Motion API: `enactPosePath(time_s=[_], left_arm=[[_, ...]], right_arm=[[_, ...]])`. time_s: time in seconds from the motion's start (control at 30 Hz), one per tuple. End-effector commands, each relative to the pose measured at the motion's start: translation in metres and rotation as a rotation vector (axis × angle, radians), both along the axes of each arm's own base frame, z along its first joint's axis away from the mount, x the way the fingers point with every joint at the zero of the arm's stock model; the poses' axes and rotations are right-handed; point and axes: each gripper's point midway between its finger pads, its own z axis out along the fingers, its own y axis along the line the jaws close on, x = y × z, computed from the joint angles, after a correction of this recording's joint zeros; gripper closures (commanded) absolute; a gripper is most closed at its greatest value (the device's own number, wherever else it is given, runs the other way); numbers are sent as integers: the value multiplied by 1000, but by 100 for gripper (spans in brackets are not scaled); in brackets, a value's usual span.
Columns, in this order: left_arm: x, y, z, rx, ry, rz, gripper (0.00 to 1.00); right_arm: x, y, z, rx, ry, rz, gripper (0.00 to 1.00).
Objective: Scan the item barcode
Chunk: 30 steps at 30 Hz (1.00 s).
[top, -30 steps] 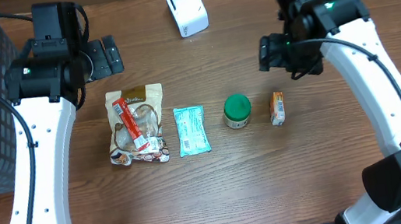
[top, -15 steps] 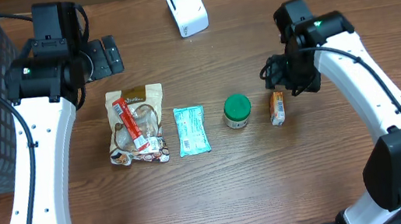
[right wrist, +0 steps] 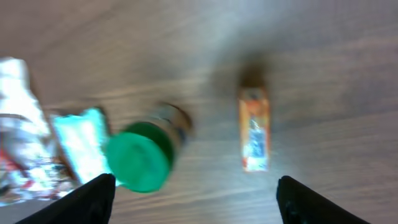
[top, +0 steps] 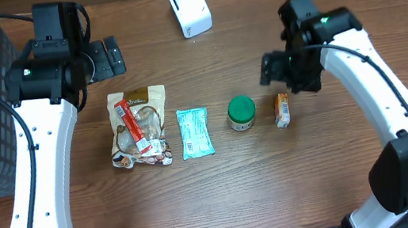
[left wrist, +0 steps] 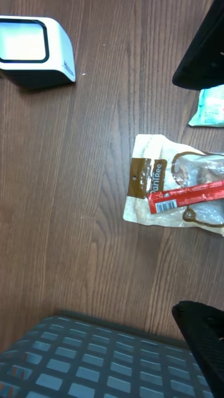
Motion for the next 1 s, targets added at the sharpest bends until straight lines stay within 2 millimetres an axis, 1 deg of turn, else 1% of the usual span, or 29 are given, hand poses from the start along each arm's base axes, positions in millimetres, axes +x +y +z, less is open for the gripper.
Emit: enactPosePath(time_s=[0.0,0.03,0.07,0.37,0.47,0.63,0.77,0.97], left_arm=[[2,2,5,-2,-14,17,0],[2,2,5,-2,-14,17,0],[2,2,5,-2,-14,17,0],[2,2,5,-2,-14,17,0],[2,2,5,-2,-14,17,0],[2,2,5,-2,-14,17,0],[2,2,5,-2,-14,17,0],[2,2,5,-2,-14,17,0]], right_arm=[[5,21,16,53,-36,-1,6],[3,25,12,45,-25,2,2],[0,28,10,34,-15,-1,0],[-16,64,-30,-112,52,8,0],[-19,65,-46,-181,75,-17,0],[-22,73,-66,-204,116,7,0],[-24,74,-83,-227,156,15,0],[-26,79,-101,-230,193,23,0]])
